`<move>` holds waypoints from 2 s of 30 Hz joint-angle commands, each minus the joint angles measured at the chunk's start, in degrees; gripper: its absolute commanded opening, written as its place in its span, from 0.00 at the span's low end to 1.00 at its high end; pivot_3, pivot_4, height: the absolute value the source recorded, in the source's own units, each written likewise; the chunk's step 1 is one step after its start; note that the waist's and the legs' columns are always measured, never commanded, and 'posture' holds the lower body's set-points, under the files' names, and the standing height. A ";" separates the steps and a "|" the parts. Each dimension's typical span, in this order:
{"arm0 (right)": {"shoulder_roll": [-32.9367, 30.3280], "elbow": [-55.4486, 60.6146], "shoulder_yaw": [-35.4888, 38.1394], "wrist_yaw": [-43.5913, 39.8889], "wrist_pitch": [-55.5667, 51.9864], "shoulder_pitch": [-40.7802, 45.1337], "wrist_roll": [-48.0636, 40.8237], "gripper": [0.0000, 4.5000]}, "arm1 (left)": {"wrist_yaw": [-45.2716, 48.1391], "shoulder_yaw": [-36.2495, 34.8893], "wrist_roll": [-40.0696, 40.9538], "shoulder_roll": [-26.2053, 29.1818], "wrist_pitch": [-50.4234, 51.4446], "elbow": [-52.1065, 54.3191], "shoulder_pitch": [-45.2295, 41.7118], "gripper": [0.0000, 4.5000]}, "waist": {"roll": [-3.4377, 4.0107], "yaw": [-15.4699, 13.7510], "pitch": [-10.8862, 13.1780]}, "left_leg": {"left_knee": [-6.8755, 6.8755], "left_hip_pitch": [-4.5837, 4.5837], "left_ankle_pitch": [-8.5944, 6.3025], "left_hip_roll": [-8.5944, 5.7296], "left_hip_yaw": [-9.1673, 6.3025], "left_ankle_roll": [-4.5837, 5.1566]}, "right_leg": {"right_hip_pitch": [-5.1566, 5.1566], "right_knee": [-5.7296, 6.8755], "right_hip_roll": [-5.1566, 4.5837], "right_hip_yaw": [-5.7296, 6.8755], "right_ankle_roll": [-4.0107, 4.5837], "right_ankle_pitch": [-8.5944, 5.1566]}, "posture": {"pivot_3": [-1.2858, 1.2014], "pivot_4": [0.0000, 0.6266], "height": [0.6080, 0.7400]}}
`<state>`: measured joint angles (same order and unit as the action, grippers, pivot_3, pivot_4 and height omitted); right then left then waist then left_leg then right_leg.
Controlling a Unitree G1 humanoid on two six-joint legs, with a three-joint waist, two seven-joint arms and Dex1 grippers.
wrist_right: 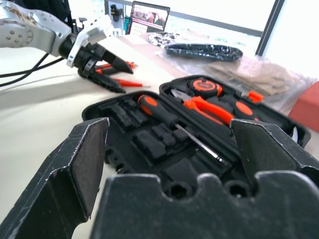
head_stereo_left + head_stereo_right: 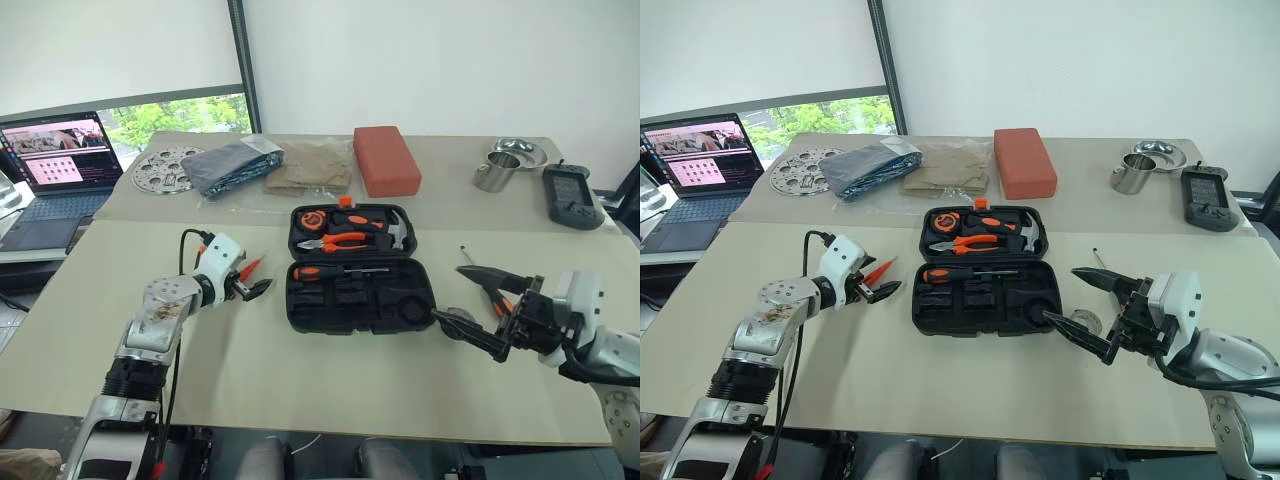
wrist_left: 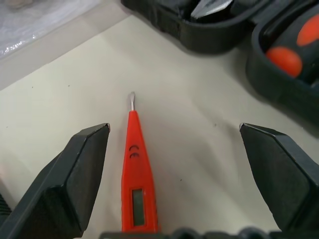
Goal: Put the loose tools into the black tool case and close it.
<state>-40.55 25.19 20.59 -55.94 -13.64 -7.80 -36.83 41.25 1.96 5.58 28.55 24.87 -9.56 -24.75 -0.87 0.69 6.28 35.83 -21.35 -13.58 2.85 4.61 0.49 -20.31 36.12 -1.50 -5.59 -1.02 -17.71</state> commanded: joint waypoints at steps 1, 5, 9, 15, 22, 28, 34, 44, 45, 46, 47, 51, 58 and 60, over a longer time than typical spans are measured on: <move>-0.03 1.48 1.57 1.29 0.37 -0.15 -0.20 1.00 | -0.13 -1.30 1.71 -0.14 0.26 2.74 -1.33 0.99 | 0.00 0.11 0.00 | 0.00 0.01 0.00 0.00 0.00 0.00 | 0.00 0.00 0.01 0.00 0.00 0.00 | 0.52 0.24 1.00; -0.31 -1.34 1.67 6.85 0.06 0.07 5.48 1.00 | 3.17 -2.97 6.63 -0.56 -0.02 6.76 -1.24 0.99 | 0.01 0.08 -0.01 | -0.01 0.00 0.00 0.01 0.00 0.00 | -0.01 0.00 0.02 0.01 0.00 0.00 | 0.52 0.24 1.00; -2.94 -6.53 0.12 13.96 -4.99 1.33 13.48 1.00 | 11.12 -5.05 15.75 0.96 1.79 14.24 -0.19 0.99 | 0.03 0.08 -0.02 | 0.00 -0.04 0.01 -0.01 0.05 -0.01 | -0.03 -0.01 -0.05 0.00 0.00 0.00 | 0.52 0.24 1.00; -4.86 -13.20 -2.79 18.03 -14.02 6.94 16.86 1.00 | 20.78 -5.11 23.94 6.66 5.58 20.52 2.09 0.99 | 0.12 0.72 -0.02 | -0.05 0.07 0.01 0.02 0.08 -0.02 | -0.03 0.02 0.06 -0.09 0.02 0.00 | 0.52 0.24 1.00; -7.65 -25.96 -6.92 19.09 -21.63 15.61 20.36 1.00 | 27.49 -6.22 31.43 12.49 9.22 26.34 3.48 0.99 | 0.10 0.64 0.03 | -0.02 0.05 0.01 -0.01 0.09 -0.02 | 0.00 -0.07 -0.01 -0.07 0.01 -0.01 | 0.52 0.24 1.00; -8.86 -31.64 -9.56 18.20 -24.56 19.39 22.29 1.00 | 31.88 -4.81 32.85 17.78 9.92 30.32 6.47 0.99 | 0.14 0.58 0.05 | -0.09 0.02 0.01 0.00 0.08 -0.01 | -0.05 -0.11 0.02 -0.08 0.01 -0.02 | 0.52 0.24 1.00; -8.62 -34.06 -10.16 17.81 -25.93 20.82 23.00 1.00 | 32.24 -4.63 33.06 18.45 8.87 31.78 7.23 0.99 | 0.12 0.55 0.06 | -0.04 0.05 0.01 0.00 0.08 -0.01 | 0.00 -0.11 0.00 -0.08 0.00 -0.01 | 0.52 0.24 1.00; -8.81 -35.44 -10.42 17.09 -24.97 21.17 23.63 0.32 | 30.33 -5.09 31.63 17.64 5.67 30.09 6.15 1.00 | 0.11 0.28 0.06 | -0.02 0.07 0.01 -0.01 0.08 -0.01 | 0.03 -0.13 -0.02 -0.07 0.00 -0.02 | 0.52 0.24 1.00; -8.80 -35.26 -10.32 16.97 -24.66 21.30 23.55 0.24 | 30.12 -5.09 31.48 17.58 5.47 29.69 5.90 1.00 | 0.11 0.26 0.06 | -0.02 0.07 0.01 -0.01 0.08 -0.01 | 0.03 -0.13 -0.02 -0.07 0.00 -0.01 | 0.52 0.24 1.00; -8.76 -34.88 -10.05 16.82 -23.74 21.56 23.43 0.22 | 29.70 -5.20 31.17 17.51 5.18 29.34 5.66 1.00 | 0.11 0.26 0.06 | -0.02 0.07 0.01 -0.01 0.08 -0.01 | 0.03 -0.13 -0.01 -0.07 -0.01 -0.02 | 0.52 0.24 1.00; -8.73 -34.53 -9.96 16.34 -21.91 22.01 23.43 0.22 | 29.13 -5.27 30.77 17.41 4.95 28.83 5.27 1.00 | 0.11 0.27 0.07 | -0.03 0.07 0.01 -0.01 0.08 -0.01 | 0.03 -0.13 -0.01 -0.07 0.00 -0.01 | 0.52 0.24 1.00; -8.62 -32.46 -10.21 13.30 -11.80 23.22 24.20 0.22 | 27.23 -6.07 30.07 17.46 4.72 27.34 4.19 1.00 | 0.19 0.41 0.12 | -0.05 0.03 0.01 -0.01 0.08 -0.01 | -0.03 -0.12 0.01 -0.07 -0.01 -0.02 | 0.52 0.24 1.00; -8.08 -30.00 -18.35 -3.49 9.69 28.01 24.69 0.22 | 25.40 -11.76 30.99 20.38 5.61 26.70 7.34 1.00 | 0.34 1.96 0.38 | -0.11 0.05 0.01 0.10 0.06 -0.01 | -0.07 -0.10 0.16 -0.07 0.00 -0.02 | 0.52 0.24 1.00; -7.52 -32.75 -21.34 -7.57 12.27 31.49 25.29 0.22 | 25.27 -12.55 31.32 20.93 5.86 27.53 8.69 1.00 | 0.36 1.89 0.40 | -0.13 0.09 0.01 0.09 0.07 -0.01 | -0.05 -0.09 0.10 -0.08 0.00 -0.02 | 0.52 0.24 1.00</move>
<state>-48.43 -6.23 0.65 -59.83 -4.85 20.76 -11.93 66.75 -8.55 36.07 48.32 30.69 16.17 -16.74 -0.51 2.58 6.68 35.71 -21.26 -13.57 2.94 4.69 0.48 -20.34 36.04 -1.43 -5.66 -1.02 -17.72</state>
